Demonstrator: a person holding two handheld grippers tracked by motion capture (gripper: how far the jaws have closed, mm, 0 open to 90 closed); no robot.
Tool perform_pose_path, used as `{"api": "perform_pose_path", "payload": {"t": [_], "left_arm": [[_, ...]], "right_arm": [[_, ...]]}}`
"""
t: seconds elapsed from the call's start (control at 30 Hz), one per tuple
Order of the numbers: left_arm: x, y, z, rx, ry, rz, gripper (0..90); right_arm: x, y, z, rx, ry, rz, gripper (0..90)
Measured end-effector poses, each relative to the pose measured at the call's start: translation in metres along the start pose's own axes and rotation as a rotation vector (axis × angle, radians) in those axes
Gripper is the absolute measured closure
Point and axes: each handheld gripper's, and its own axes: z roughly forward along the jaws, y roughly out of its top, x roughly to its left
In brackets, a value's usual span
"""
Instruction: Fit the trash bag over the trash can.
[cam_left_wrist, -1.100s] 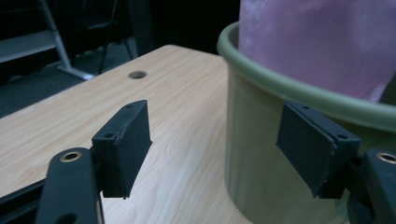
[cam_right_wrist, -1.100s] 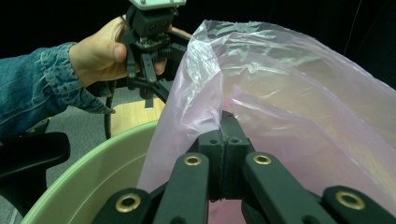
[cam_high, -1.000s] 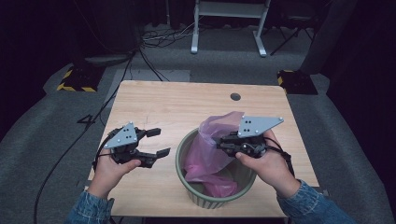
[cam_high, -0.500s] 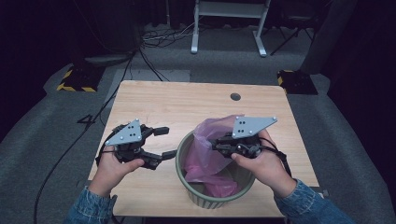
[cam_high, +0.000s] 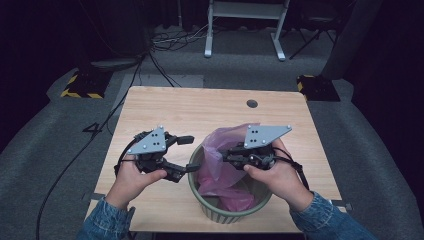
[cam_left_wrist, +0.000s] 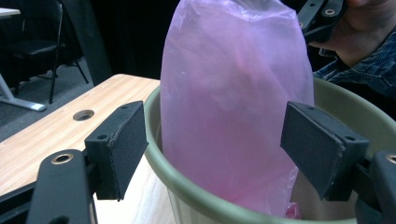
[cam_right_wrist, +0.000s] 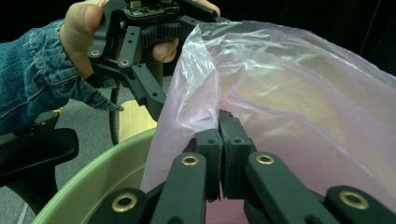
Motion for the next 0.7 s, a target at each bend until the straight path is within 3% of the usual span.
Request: {"api": "perform_pose_path", "payload": {"t": [0.33,0.47,0.5,0.53,0.7], "left_arm": [[-0.01,0.005,0.008,0.003,-0.029,0.03,25.8],[-0.012,0.008,0.009,0.006,-0.043,0.03,34.7],[-0.012,0.008,0.009,0.006,-0.046,0.029,42.0],[-0.013,0.008,0.009,0.008,-0.055,0.028,42.0],[-0.015,0.008,0.006,0.021,-0.074,0.033,63.7]], "right_arm": [[0.004,0.0,0.008,-0.002,0.025,-0.002,87.9],[0.005,0.001,0.012,-0.001,0.035,0.002,87.3],[0.005,0.001,0.013,-0.002,0.036,0.003,87.2],[0.005,0.001,0.013,-0.002,0.036,0.003,87.2],[0.005,-0.001,0.012,0.0,0.034,0.009,87.4]]}}
